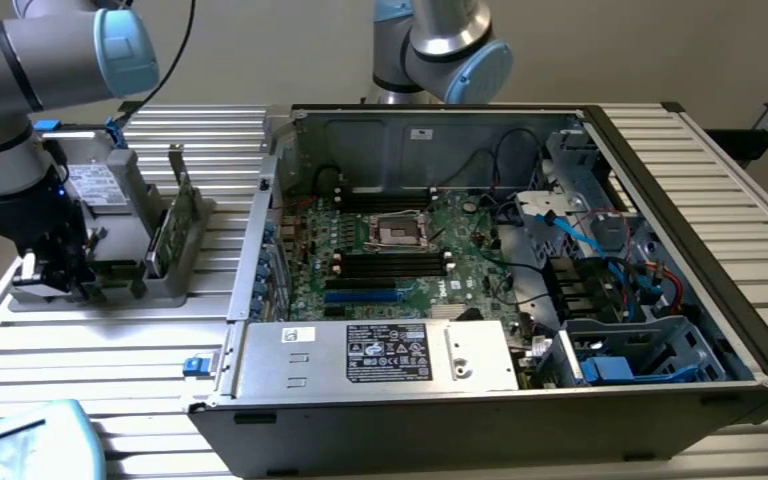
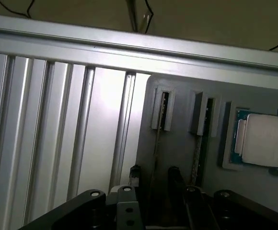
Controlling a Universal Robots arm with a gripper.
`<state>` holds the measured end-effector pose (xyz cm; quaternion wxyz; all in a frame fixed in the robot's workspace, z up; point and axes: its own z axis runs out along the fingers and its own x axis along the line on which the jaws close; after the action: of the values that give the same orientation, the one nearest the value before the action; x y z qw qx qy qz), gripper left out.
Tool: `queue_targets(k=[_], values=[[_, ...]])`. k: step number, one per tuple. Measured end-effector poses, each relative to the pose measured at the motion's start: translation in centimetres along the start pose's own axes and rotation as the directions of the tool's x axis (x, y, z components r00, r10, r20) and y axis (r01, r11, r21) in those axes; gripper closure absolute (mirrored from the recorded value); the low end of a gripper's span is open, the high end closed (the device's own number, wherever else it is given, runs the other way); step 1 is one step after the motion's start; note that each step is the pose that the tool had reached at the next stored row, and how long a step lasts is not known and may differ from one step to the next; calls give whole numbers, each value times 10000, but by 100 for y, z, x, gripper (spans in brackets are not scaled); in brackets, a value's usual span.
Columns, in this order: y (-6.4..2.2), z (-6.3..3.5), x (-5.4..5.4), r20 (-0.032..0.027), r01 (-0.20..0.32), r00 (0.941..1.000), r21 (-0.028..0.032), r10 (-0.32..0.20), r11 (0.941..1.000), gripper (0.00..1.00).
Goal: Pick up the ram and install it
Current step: 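Pick up the ram and move it above insertion slot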
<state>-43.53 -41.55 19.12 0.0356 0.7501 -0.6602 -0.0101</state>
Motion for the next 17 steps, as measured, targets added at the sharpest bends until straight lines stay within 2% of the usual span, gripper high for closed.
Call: queue_targets(k=[8,9,11,13,14,17], values=[[0,6,0,7,-99,10000,-3,99,10000,64],[0,6,0,7,-105,9999,-3,105,9999,65],[0,7,0,7,-118,9999,-4,118,9999,78],[-1,9,0,9,-133,9999,-4,133,9999,78],[-1,9,0,9,-141,9999,-5,141,9999,85],[-1,12,0,11,-169,9999,-6,169,9999,85]])
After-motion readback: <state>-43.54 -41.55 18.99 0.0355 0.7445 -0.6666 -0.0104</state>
